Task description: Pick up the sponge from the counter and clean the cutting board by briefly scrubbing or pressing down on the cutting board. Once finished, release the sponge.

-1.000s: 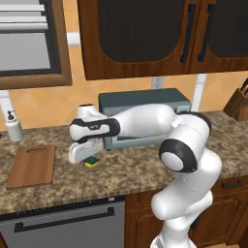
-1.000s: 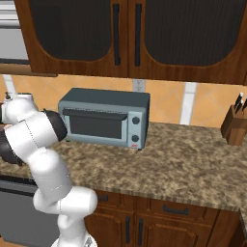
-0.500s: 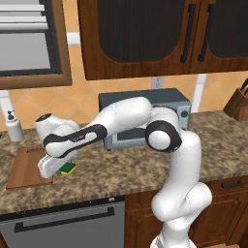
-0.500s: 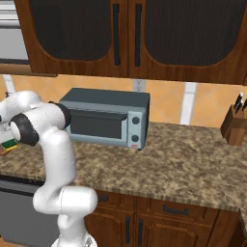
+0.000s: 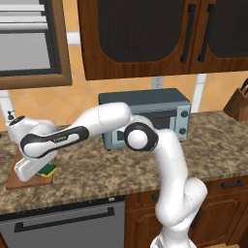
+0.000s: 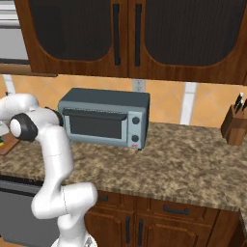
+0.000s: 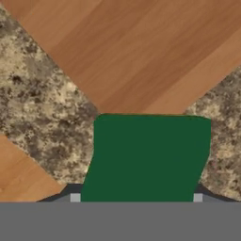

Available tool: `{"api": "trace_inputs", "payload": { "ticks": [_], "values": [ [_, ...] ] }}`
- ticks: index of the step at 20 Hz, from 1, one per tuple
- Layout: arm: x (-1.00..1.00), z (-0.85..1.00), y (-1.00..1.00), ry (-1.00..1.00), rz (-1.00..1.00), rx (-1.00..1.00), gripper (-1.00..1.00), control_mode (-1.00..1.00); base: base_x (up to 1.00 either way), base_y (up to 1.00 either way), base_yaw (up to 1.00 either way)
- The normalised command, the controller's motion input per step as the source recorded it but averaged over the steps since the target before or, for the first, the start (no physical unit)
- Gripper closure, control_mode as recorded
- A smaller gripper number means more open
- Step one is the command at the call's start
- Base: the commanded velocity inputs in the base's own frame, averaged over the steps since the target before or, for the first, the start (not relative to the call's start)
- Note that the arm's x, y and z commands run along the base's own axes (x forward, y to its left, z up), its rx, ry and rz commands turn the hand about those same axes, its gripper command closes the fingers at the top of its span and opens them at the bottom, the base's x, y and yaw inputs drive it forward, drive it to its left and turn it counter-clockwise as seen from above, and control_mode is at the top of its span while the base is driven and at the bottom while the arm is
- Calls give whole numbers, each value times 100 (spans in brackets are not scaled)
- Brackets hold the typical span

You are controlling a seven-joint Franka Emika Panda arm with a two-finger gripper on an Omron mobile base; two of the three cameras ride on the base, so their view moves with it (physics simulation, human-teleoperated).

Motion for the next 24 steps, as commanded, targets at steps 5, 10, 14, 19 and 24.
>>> {"api": "trace_inputs", "payload": {
  "ticks": [5,10,14,19,24],
  "values": [
    [7,-14,46,-2,0,0,100,-100,0,0,0],
    [23,-52,45,-5,-5,2,100,-100,0,0,0],
    [36,-55,44,-2,-1,10,100,-100,0,0,0],
    [41,-17,53,-7,0,7,100,-100,0,0,0],
    [32,0,49,-6,0,0,100,-100,0,0,0]
  ]
}}
